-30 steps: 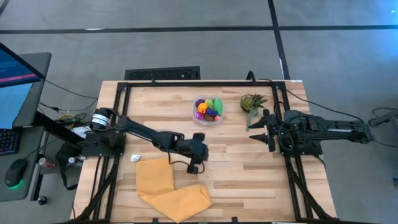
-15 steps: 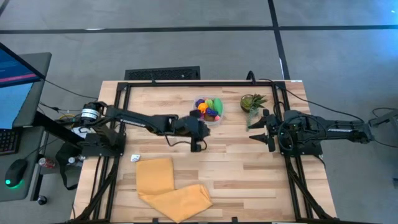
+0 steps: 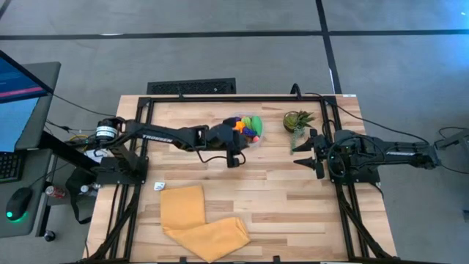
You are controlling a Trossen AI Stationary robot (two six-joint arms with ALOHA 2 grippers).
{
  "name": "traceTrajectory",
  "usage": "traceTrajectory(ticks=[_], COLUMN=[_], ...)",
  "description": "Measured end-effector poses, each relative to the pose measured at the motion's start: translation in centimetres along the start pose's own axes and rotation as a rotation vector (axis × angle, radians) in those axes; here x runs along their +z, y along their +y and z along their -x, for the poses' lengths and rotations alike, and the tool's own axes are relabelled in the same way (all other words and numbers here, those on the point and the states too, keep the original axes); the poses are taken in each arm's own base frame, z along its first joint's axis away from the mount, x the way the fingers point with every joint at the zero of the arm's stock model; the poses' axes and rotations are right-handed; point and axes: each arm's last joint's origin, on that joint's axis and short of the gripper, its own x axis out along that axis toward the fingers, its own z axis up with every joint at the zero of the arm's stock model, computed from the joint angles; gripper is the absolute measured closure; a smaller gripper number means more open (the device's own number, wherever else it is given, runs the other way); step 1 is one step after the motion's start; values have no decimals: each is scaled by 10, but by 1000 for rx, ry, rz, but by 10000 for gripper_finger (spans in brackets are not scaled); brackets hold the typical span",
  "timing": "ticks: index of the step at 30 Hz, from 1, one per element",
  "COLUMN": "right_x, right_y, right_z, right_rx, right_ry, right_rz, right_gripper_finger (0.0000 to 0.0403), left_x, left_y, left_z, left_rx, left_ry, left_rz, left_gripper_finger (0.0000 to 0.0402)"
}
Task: Pick and placing Produce into tupperware
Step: Put the strawberry in the transparent bin
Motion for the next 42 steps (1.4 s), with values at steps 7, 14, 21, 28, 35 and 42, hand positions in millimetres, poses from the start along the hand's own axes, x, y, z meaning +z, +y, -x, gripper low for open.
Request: traceTrajectory(ticks=[7,14,21,28,35,42], right_x=[0,0,0,0,0,0], right_y=[0,0,0,0,0,0], right_z=[0,0,0,0,0,-1], right_rx=[0,0,0,0,1,1], right_ry=[0,0,0,0,2,5], right_rz=[0,0,0,0,1,4], right_gripper_finger=[147,147,147,147,147,147], left_x=[-1,-5,-12,-19,-31,-33], left_y=[12,28,42,58,67,68], left_z=[-2,-3,-9,-19,-30,-34], left_rx=[30,65,94,137,135,148], left_ry=[-8,3,22,14,34,27], left_rz=[3,25,46,80,153,163], left_gripper_finger=[306,306,306,306,306,306])
